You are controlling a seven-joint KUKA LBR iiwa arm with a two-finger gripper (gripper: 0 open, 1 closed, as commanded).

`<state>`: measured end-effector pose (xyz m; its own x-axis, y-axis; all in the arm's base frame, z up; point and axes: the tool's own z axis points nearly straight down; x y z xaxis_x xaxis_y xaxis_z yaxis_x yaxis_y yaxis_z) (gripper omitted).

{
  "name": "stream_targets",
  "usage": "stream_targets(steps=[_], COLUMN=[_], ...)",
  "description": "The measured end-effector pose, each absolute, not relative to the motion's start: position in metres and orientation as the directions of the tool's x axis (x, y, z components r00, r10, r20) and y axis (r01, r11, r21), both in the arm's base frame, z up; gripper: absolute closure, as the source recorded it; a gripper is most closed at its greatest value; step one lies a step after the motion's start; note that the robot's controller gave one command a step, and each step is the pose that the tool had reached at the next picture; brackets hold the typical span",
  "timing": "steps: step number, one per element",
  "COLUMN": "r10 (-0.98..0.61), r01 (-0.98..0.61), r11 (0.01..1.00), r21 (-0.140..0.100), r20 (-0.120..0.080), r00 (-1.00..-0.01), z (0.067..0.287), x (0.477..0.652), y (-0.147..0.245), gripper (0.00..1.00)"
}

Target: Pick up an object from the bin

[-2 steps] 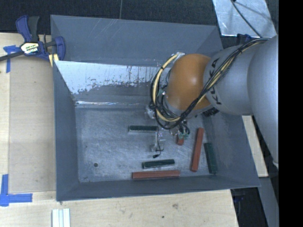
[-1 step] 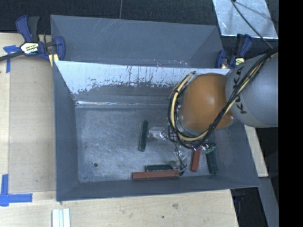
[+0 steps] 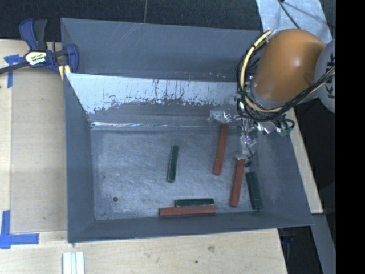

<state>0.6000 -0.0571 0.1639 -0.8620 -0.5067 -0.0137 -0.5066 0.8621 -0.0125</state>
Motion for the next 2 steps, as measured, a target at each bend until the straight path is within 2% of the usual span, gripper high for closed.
stream_targets(steps=[1, 2], r10=[-0.856, -0.855], r01=[-0.856, -0.855], r11=[0.517, 0.519], r21=[0.001, -0.001], r20=[-0.002, -0.005], r00=[-0.517, -0.519], z=[0.0683, 0.0714], x=[0.6223, 0.6238], y=[-0.0633, -0.0624], gripper=[0.0, 1.0])
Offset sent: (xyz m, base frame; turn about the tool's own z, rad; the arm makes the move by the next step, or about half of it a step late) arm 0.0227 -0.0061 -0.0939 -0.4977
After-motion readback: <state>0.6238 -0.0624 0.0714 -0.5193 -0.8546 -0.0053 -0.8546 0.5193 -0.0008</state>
